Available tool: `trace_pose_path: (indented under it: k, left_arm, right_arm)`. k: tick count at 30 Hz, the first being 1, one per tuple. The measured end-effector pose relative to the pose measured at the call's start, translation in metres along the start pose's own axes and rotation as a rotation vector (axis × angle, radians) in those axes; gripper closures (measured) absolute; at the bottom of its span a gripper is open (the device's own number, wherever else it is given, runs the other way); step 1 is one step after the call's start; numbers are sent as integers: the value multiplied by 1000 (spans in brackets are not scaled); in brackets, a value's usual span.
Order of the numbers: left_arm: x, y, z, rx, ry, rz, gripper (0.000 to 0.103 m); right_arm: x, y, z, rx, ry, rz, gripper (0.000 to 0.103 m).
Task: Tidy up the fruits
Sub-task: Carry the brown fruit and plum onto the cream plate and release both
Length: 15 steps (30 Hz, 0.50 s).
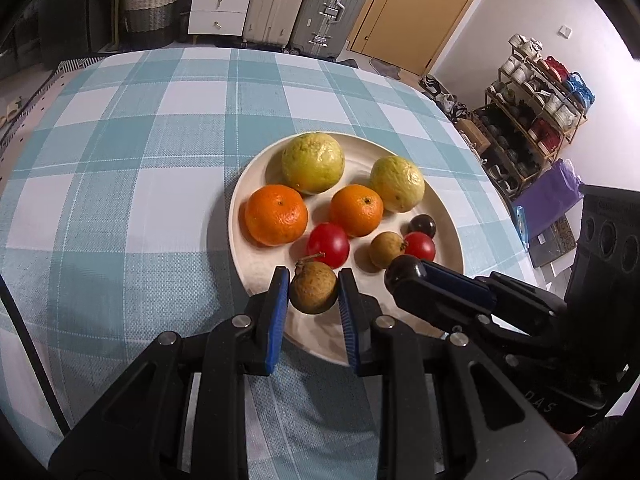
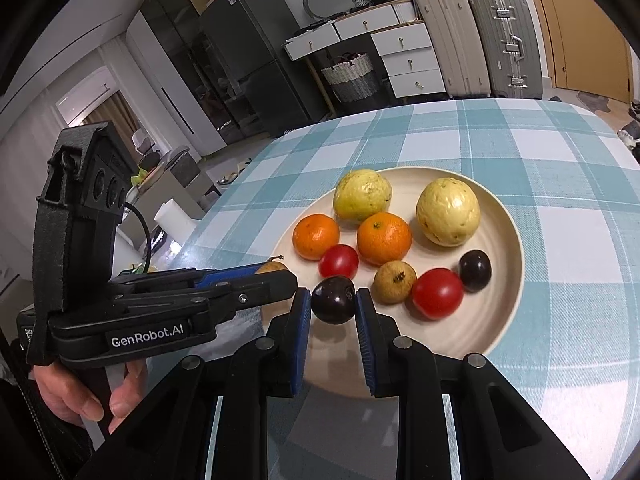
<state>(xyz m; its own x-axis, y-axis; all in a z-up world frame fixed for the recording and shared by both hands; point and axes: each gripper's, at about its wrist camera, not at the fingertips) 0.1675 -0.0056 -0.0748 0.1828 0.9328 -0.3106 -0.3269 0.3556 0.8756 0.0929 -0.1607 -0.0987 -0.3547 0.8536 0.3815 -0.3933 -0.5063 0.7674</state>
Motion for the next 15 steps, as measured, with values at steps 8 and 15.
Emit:
trace_pose_path:
  k: [8, 15]
  left_arm:
    - [6, -6, 4, -7, 31, -46, 81]
    - [9, -2, 5, -25, 52, -60, 79]
  right_arm:
    - [0, -7, 5, 3, 8, -16, 79]
    - [-4, -1, 6, -16, -10, -23, 56]
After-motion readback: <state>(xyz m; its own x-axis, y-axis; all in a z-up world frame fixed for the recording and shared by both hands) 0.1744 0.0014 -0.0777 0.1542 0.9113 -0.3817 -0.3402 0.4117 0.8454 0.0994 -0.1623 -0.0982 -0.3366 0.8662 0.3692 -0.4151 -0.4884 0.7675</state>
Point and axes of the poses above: each gripper's, at about its wrist camera, not at the fingertips, and y roughly against the way its jaws point, x to its left, z to its top, and after that the axes turned 10 degrees about x, right-handed
